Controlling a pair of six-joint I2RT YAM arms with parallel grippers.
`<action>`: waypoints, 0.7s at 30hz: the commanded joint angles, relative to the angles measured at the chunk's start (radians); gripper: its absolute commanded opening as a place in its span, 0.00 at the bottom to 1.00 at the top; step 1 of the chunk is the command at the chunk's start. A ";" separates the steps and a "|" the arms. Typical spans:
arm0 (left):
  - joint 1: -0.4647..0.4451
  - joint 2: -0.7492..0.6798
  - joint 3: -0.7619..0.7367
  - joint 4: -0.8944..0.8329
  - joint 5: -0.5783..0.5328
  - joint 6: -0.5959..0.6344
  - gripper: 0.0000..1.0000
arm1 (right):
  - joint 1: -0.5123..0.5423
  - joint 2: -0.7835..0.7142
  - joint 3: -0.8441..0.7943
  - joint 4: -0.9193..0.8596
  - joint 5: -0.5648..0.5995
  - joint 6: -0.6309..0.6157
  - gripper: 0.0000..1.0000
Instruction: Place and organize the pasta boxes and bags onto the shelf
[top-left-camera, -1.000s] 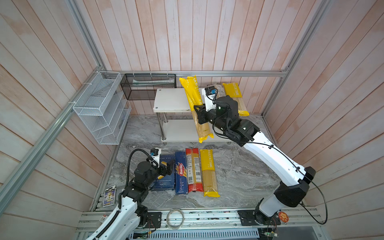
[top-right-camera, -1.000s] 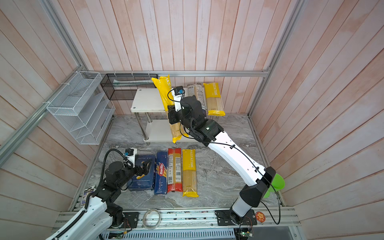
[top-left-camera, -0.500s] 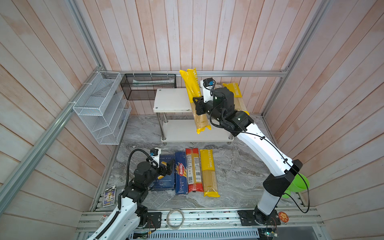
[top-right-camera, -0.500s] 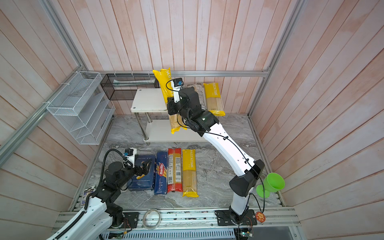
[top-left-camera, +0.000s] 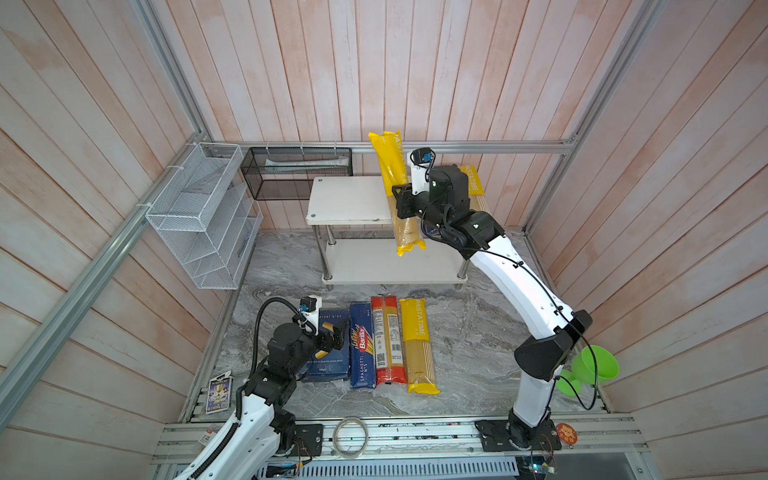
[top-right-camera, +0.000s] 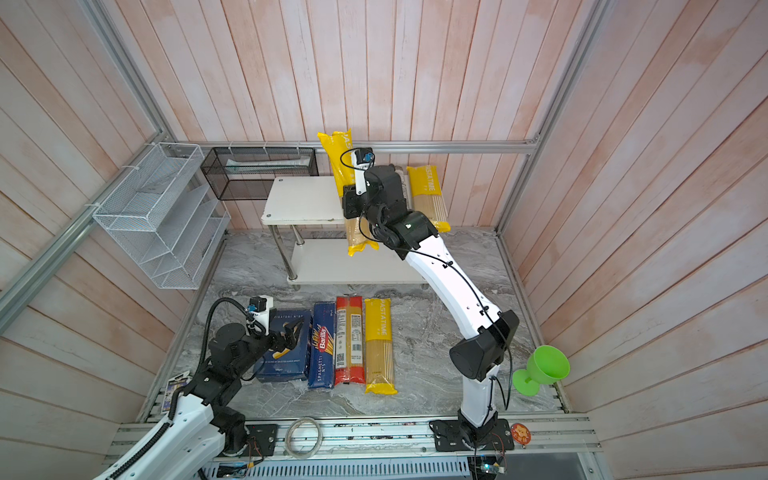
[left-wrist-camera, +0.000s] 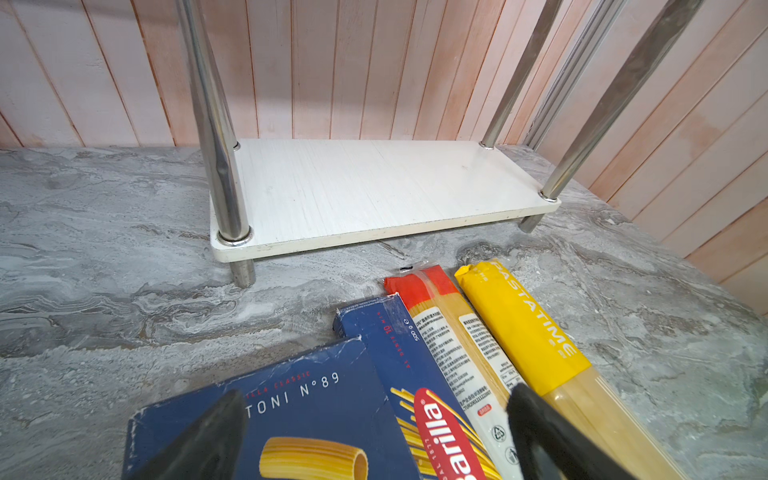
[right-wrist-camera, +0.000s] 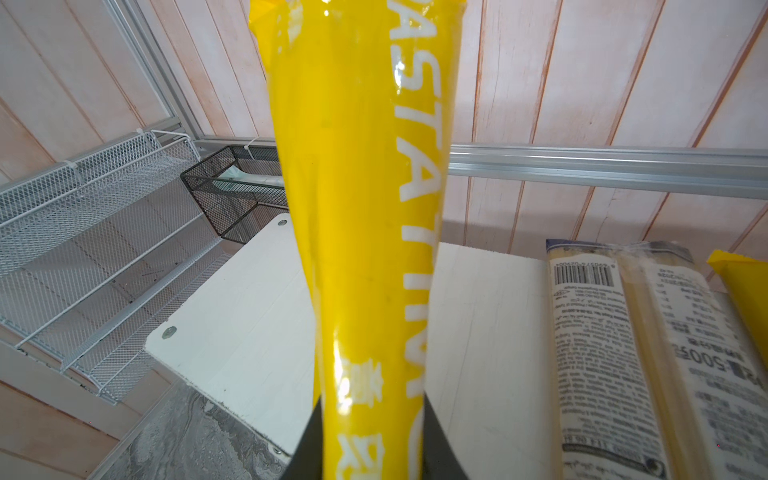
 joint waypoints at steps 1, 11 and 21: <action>-0.003 -0.007 0.000 0.005 0.000 0.011 1.00 | 0.001 0.005 0.101 0.107 0.009 -0.007 0.05; -0.003 -0.011 -0.001 0.005 0.000 0.011 1.00 | -0.031 0.057 0.166 0.093 0.022 0.006 0.05; -0.005 -0.013 -0.003 0.004 0.000 0.010 1.00 | -0.070 0.100 0.182 0.092 0.011 0.031 0.06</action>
